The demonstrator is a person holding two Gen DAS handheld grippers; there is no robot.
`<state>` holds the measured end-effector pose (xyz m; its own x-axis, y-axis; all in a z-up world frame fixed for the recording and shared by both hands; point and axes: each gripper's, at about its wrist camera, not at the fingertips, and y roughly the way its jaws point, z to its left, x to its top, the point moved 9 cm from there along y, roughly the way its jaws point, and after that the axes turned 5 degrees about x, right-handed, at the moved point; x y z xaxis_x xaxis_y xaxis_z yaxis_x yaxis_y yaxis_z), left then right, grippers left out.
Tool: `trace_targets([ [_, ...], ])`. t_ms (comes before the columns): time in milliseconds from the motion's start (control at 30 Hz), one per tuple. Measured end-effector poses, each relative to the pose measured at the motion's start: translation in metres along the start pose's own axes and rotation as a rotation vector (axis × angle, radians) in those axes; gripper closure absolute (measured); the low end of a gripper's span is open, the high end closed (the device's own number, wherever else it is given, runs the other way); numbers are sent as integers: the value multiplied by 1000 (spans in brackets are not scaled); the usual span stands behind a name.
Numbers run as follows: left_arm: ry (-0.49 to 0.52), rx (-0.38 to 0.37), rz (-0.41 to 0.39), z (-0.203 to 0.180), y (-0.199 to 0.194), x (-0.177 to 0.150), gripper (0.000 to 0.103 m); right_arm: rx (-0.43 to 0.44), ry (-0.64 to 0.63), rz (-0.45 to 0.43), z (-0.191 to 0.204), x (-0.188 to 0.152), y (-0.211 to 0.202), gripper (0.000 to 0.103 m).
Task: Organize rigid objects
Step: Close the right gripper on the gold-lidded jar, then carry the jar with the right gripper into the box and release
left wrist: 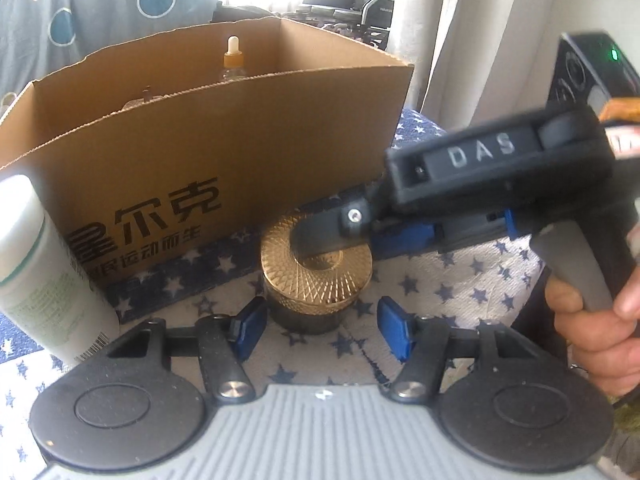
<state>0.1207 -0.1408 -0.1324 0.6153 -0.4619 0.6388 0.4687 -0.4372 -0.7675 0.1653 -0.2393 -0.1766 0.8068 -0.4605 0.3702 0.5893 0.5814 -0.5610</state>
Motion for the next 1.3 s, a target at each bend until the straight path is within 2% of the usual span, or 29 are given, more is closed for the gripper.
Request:
trace_targets([
  [133, 45, 49, -23, 6, 2, 12, 41, 17, 31, -14, -5, 0, 2, 56],
  [300, 90, 84, 0, 0, 16, 21, 40, 29, 43, -9, -12, 0, 0, 56],
  [467, 63, 72, 20, 2, 26, 20, 45, 39, 47, -14, -18, 2, -11, 55],
  [767, 31, 95, 17, -1, 18, 23, 46, 23, -2, -23, -4, -2, -9, 56],
  [1033, 48, 129, -77, -5, -21, 37, 46, 52, -57, -73, 26, 2, -30, 56],
  [1300, 26, 169, -206, 1, -68, 92, 46, 85, -215, -163, 83, 38, -63, 56],
])
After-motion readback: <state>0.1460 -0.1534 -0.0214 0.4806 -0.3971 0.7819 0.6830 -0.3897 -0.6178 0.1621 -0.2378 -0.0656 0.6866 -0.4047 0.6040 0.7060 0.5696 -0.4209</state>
